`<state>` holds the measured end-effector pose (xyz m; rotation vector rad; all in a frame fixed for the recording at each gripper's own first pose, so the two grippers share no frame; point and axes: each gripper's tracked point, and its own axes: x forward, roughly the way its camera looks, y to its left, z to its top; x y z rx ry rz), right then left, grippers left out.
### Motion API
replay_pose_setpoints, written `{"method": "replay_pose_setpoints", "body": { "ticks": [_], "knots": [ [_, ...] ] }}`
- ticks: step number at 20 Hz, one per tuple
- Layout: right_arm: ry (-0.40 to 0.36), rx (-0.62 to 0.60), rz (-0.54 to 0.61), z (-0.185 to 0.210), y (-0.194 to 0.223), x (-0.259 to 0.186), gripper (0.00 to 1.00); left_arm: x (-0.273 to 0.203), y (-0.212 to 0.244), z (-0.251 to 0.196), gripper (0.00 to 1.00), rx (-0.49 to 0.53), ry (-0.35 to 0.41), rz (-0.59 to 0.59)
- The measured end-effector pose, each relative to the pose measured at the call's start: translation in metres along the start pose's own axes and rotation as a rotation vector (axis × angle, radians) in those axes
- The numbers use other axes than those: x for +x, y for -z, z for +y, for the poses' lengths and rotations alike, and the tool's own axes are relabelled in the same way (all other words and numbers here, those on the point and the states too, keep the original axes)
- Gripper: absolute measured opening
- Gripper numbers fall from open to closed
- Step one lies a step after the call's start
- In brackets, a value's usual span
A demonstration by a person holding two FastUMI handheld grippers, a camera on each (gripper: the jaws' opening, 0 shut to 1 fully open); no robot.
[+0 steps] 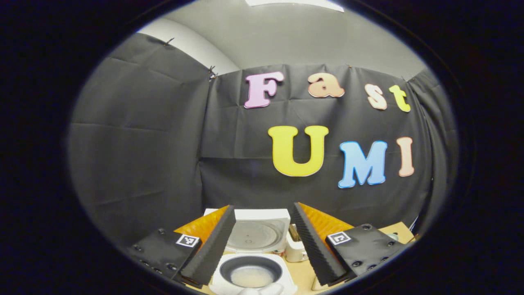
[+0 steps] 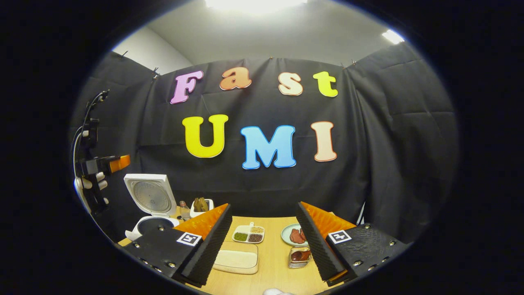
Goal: Close the left gripper, press the button to open the rice cooker; take a wooden spoon from the chopstick holder with the right hand, scoop a spoonful of rice and pour it into the rice cooker, then put the wooden spoon back into the chopstick holder.
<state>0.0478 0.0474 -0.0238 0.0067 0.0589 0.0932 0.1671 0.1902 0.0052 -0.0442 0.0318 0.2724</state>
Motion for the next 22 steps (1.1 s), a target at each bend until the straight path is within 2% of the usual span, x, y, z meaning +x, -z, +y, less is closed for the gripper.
{"method": "replay_pose_setpoints", "body": {
  "ticks": [1,2,5,9,10,11,12,13,14,16,17,18,22],
  "knots": [
    [-0.003,0.001,0.015,0.002,0.004,0.003,0.92,0.018,-0.006,0.004,0.99,0.005,-0.015,-0.001],
    [-0.006,0.004,0.025,0.006,0.006,0.006,0.97,0.039,-0.009,0.007,0.98,0.005,-0.022,0.0],
    [-0.01,0.007,0.057,0.012,0.012,0.016,0.97,0.097,-0.003,0.017,0.96,0.007,-0.042,0.05],
    [-0.021,0.003,0.098,0.02,0.025,0.025,0.96,0.161,0.044,0.029,0.94,-0.008,-0.063,0.192],
    [-0.024,0.002,0.107,0.022,0.027,0.027,0.97,0.173,0.062,0.033,0.99,-0.012,-0.075,0.242],
    [-0.028,0.003,0.113,0.024,0.028,0.029,0.97,0.182,0.076,0.033,0.94,-0.033,-0.07,0.28],
    [-0.031,0.007,0.12,0.025,0.031,0.03,0.97,0.192,0.087,0.031,0.97,-0.028,-0.073,0.305],
    [-0.037,0.015,0.127,0.026,0.032,0.032,0.97,0.199,0.096,0.035,1.0,-0.008,-0.09,0.334],
    [-0.039,0.022,0.135,0.026,0.036,0.032,0.97,0.202,0.105,0.035,0.97,0.004,-0.079,0.361],
    [-0.039,0.04,0.143,0.024,0.038,0.033,0.97,0.204,0.108,0.034,0.99,0.034,-0.077,0.381],
    [-0.039,0.046,0.149,0.023,0.04,0.033,0.97,0.203,0.11,0.033,0.95,0.042,-0.074,0.395],
    [-0.038,0.046,0.154,0.022,0.042,0.033,0.97,0.202,0.11,0.032,0.96,0.051,-0.071,0.402],
    [-0.053,0.07,0.163,0.02,0.044,0.03,0.98,0.184,0.111,0.029,0.98,0.034,-0.066,0.45]
  ]
}}
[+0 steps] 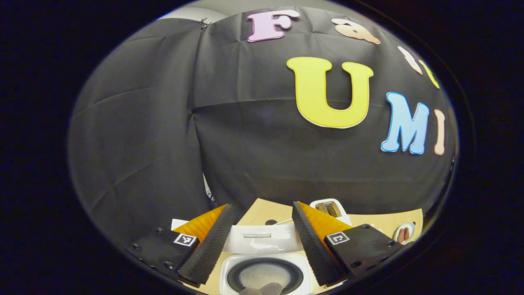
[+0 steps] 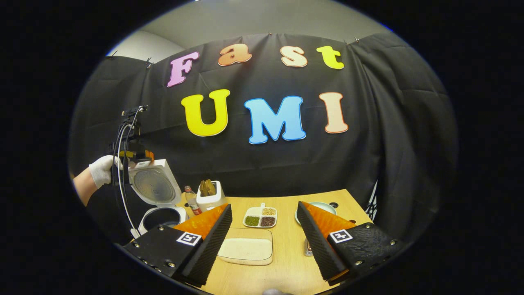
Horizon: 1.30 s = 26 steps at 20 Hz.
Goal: Close the left gripper, press the button to open the rice cooker; take a wooden spoon from the chopstick holder with the right hand, scoop a spoonful of rice and pour it into the rice cooker, then put the wooden spoon back into the chopstick holder.
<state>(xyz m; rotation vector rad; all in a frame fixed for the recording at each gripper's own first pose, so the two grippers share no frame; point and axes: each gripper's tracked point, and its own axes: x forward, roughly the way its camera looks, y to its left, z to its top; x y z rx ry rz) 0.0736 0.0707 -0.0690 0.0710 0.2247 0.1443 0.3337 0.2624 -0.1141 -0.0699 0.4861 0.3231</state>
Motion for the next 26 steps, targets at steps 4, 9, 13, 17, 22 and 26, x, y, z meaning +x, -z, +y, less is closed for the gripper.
{"method": "replay_pose_setpoints", "body": {
  "ticks": [4,9,13,17,22,26],
  "knots": [
    [-0.029,0.012,0.001,-0.001,0.003,-0.005,0.98,-0.029,0.023,0.0,0.98,-0.006,0.023,0.055],
    [-0.073,0.041,0.031,-0.005,0.02,-0.015,0.98,-0.075,0.076,-0.003,0.98,0.006,0.023,0.13],
    [-0.1,0.063,0.067,-0.011,0.037,-0.021,0.98,-0.094,0.169,-0.006,0.99,-0.02,0.035,0.334],
    [-0.107,0.072,0.086,-0.021,0.046,-0.024,0.98,-0.098,0.231,-0.004,0.97,-0.026,0.031,0.453],
    [-0.105,0.078,0.121,-0.026,0.058,-0.024,0.98,-0.102,0.244,-0.001,0.97,-0.001,0.032,0.483],
    [-0.111,0.084,0.138,-0.026,0.062,-0.022,0.98,-0.101,0.264,0.001,0.98,-0.01,0.032,0.538]
  ]
}}
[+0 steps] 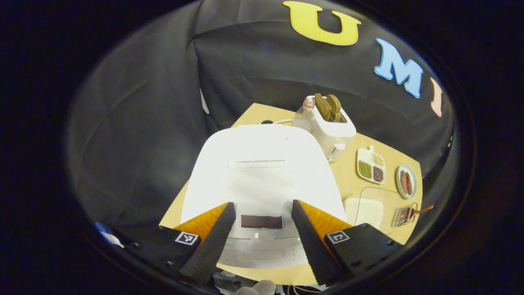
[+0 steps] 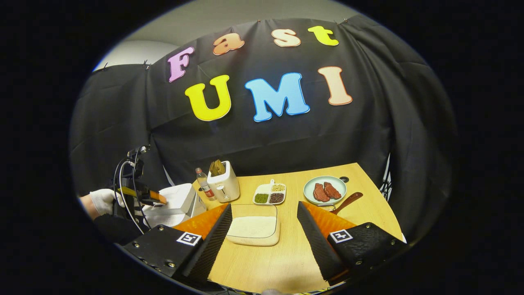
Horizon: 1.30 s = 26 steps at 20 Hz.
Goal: Close the left gripper, press the button to open the rice cooker; take a wooden spoon from the chopstick holder with the right hand, scoop a spoonful of rice and pour it into the rice cooker, then put the wooden spoon back into the chopstick holder.
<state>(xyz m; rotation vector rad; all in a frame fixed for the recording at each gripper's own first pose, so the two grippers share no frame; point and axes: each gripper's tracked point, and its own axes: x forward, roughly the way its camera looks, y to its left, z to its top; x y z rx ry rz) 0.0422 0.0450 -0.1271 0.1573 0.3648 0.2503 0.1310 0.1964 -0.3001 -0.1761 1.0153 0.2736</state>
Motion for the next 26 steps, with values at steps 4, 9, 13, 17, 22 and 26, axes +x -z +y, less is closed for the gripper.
{"method": "replay_pose_setpoints", "body": {
  "ticks": [4,9,13,17,22,26],
  "knots": [
    [-0.005,0.008,0.007,0.001,0.001,0.006,0.98,0.006,0.006,-0.001,0.98,0.01,0.002,0.027],
    [-0.006,0.019,0.025,0.003,0.007,0.014,0.98,0.011,0.012,-0.003,0.99,0.035,0.008,0.048],
    [-0.014,0.041,0.033,0.007,0.009,0.018,0.98,0.016,0.003,-0.006,1.0,0.043,0.025,-0.008],
    [-0.013,0.041,0.037,0.007,0.008,0.02,0.98,0.019,0.002,-0.007,0.99,0.054,0.023,-0.015],
    [0.004,0.029,0.017,0.006,0.0,0.019,0.98,0.012,-0.012,-0.009,0.99,0.018,0.045,-0.086],
    [0.026,0.001,-0.049,0.005,-0.02,0.014,0.98,-0.042,-0.06,-0.024,1.0,0.084,0.042,-0.32]
  ]
}}
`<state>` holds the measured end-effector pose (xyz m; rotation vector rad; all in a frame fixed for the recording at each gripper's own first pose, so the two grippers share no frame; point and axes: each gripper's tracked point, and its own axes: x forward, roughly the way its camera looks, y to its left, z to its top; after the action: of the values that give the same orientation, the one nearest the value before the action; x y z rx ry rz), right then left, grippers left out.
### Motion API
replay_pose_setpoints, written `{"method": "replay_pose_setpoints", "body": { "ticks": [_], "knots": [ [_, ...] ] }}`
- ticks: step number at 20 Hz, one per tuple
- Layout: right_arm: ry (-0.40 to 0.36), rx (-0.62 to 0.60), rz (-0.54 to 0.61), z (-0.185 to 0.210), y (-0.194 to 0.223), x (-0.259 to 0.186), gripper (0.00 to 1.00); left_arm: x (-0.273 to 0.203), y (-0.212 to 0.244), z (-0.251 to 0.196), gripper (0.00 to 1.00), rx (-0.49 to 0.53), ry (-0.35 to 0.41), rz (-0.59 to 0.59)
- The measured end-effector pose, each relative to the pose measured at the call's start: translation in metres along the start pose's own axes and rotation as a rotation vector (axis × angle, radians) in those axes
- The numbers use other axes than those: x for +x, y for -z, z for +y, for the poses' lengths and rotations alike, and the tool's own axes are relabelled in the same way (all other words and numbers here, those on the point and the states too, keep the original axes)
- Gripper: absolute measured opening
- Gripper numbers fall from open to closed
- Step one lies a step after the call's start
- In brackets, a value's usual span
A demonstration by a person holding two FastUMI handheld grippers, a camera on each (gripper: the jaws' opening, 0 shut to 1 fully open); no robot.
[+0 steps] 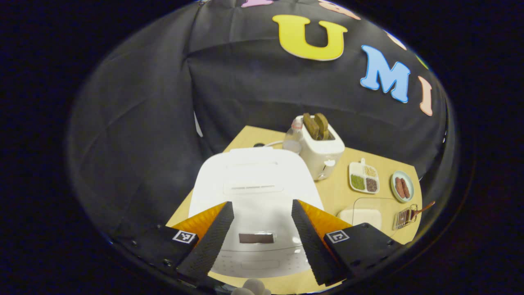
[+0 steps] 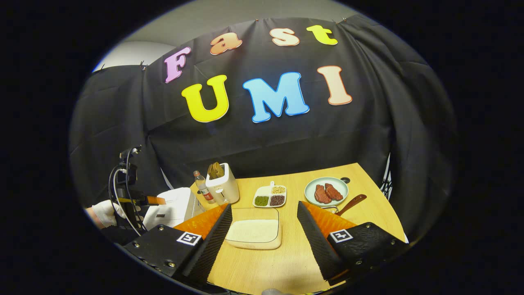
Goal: Close the left gripper, press the button to open the rice cooker; take a wooden spoon from the chopstick holder with the right hand, scoop a spoonful of rice and pour it into the rice cooker, then put the wooden spoon back into the chopstick holder.
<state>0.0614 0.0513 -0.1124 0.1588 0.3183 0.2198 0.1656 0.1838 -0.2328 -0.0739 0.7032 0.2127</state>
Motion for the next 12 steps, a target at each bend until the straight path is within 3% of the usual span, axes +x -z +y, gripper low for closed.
{"method": "replay_pose_setpoints", "body": {
  "ticks": [7,12],
  "knots": [
    [0.071,-0.036,-0.202,-0.011,-0.06,-0.021,0.98,-0.16,-0.11,-0.059,0.97,0.066,0.083,-0.508],
    [0.133,-0.055,-0.309,-0.023,-0.093,-0.041,0.98,-0.256,-0.12,-0.091,1.0,0.089,0.147,-0.675]
  ]
}}
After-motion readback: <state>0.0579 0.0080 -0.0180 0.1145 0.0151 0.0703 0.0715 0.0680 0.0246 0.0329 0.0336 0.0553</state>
